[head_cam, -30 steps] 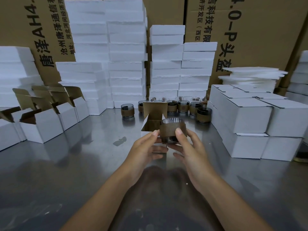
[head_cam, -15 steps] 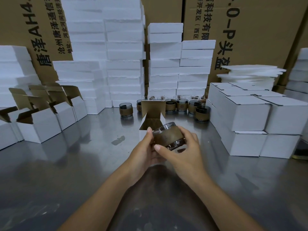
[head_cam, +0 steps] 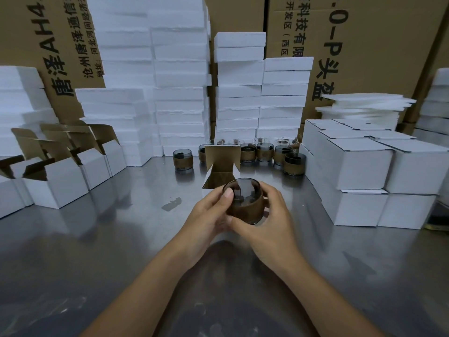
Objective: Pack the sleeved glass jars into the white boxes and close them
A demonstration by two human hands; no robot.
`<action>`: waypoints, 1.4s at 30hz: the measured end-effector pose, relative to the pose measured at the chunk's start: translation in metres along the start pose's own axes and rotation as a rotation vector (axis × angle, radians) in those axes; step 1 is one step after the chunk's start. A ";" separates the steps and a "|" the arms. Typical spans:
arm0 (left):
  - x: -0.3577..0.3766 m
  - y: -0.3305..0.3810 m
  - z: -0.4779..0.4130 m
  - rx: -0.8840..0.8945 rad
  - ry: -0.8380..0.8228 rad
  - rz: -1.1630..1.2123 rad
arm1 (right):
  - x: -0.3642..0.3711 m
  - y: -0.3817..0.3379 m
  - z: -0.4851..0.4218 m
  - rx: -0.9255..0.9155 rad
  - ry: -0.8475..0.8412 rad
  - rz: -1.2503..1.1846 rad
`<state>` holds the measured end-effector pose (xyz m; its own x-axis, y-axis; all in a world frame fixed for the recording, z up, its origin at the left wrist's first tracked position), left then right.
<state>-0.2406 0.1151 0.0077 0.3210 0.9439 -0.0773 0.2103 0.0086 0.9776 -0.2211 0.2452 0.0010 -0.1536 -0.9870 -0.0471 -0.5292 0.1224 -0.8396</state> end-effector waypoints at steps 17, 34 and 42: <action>-0.002 -0.002 0.001 0.094 0.028 -0.058 | -0.004 0.005 -0.002 -0.103 0.012 0.037; -0.001 -0.004 -0.002 0.008 0.007 -0.060 | -0.002 -0.005 -0.003 0.086 0.084 -0.151; 0.002 -0.007 -0.003 -0.016 -0.012 -0.108 | -0.003 0.000 -0.007 0.284 0.070 -0.276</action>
<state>-0.2438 0.1181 0.0013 0.3079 0.9333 -0.1848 0.2295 0.1157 0.9664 -0.2263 0.2492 0.0052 -0.0995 -0.9681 0.2302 -0.3079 -0.1900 -0.9322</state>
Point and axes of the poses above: each hand's wrist, its own z-axis away from the middle knuckle, its own x-axis out of the palm, y = z × x, the point moved 2 cm from there along -z, towards the middle knuckle, and after that the axes turned 10 degrees about -z, right-handed, at the moved point
